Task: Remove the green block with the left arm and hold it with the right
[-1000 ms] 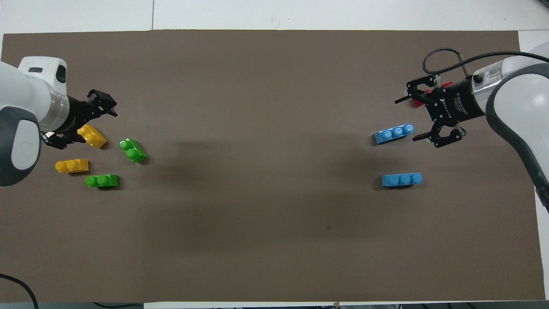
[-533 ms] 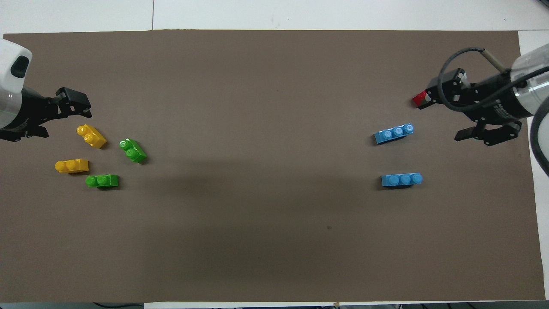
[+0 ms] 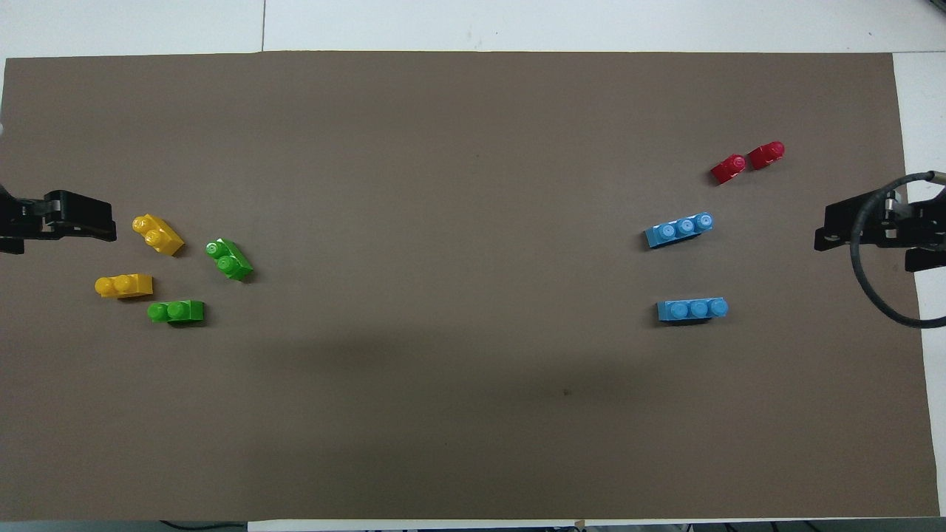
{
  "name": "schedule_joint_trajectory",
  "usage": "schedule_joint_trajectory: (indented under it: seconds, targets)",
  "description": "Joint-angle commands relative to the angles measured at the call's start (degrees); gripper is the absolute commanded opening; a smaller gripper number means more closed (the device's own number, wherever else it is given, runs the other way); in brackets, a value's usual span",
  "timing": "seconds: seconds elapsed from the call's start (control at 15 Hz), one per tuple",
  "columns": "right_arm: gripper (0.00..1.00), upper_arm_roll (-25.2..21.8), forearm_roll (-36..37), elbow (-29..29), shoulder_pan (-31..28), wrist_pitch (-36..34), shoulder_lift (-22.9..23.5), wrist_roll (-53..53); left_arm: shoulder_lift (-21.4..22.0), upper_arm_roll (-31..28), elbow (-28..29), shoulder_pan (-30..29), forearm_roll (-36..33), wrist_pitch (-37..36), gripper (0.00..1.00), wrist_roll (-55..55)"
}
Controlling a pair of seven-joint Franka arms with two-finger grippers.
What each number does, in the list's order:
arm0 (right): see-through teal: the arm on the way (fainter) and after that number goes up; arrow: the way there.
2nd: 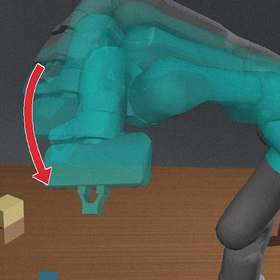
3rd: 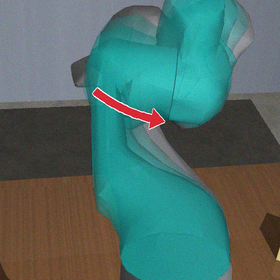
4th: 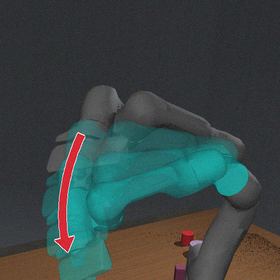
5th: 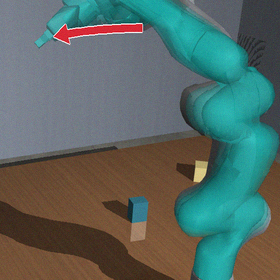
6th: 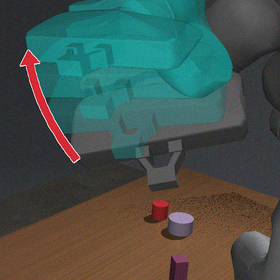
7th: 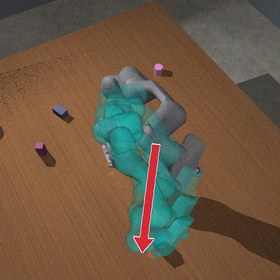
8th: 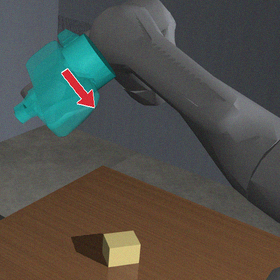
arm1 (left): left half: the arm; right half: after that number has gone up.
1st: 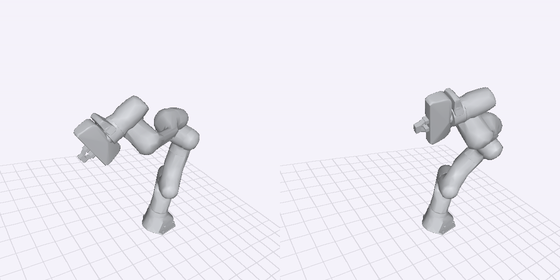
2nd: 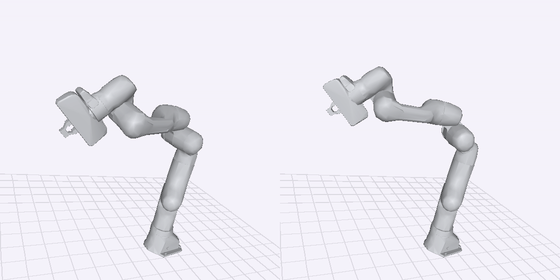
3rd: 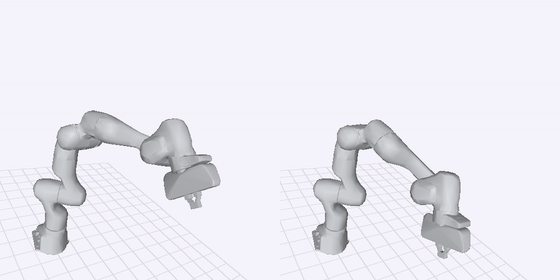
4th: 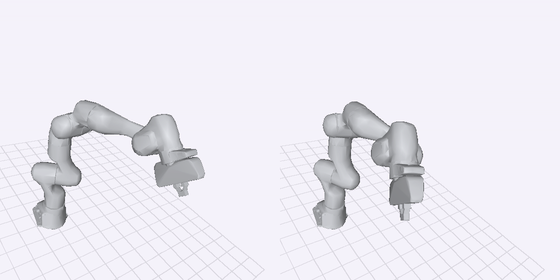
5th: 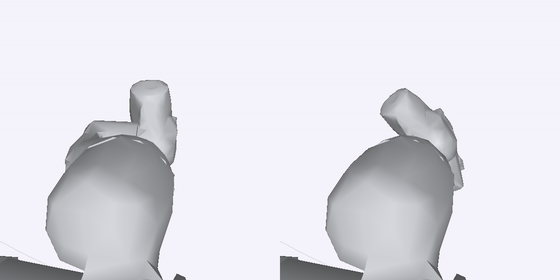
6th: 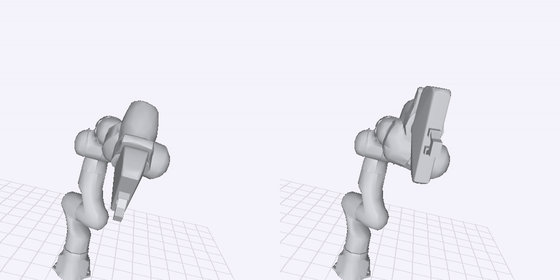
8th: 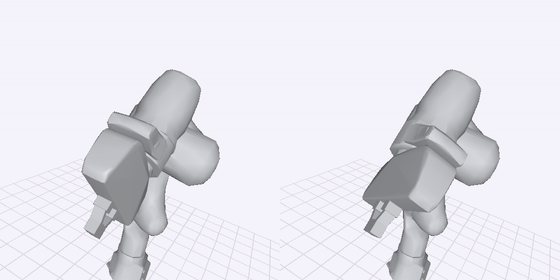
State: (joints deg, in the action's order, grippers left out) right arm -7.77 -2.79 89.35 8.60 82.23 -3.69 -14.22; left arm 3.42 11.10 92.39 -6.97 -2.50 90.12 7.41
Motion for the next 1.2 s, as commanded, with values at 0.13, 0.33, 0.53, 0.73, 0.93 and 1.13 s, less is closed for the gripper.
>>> schedule_joint_trajectory:
  seconds: [0.13,0.33,0.53,0.73,0.93,1.13]
  targets:
    - [1.0,-0.1,1.2,0.6,-1.3,-1.6,-1.2,2.8,-0.3,-0.1,-1.7,-0.1,1.1,-1.8,1.0,-1.1]
    - [1.0,0.0,1.2,0.9,-2.1,-2.2,-1.6,3.1,-0.6,-1.9,-1.4,0.5,2.9,-1.5,1.0,-1.2]
    - [1.0,-0.1,1.7,1.2,-2.0,-2.4,-1.2,3.1,-1.5,-2.1,-2.5,0.7,4.9,-3.1,1.0,-1.0]
    - [1.0,-0.1,2.2,1.2,-2.1,-3.0,-0.6,2.6,-2.5,-2.2,-5.6,1.3,5.0,-4.9,1.0,-1.0]
    - [1.0,-0.1,3.2,0.6,-2.2,-2.9,0.6,2.5,-1.9,-2.1,-5.5,0.5,5.1,-4.9,1.0,-1.1]
    - [1.0,0.0,3.0,-0.5,-2.4,-3.0,1.4,2.5,-1.8,-2.1,-5.3,0.5,5.0,-4.9,1.0,-1.2]
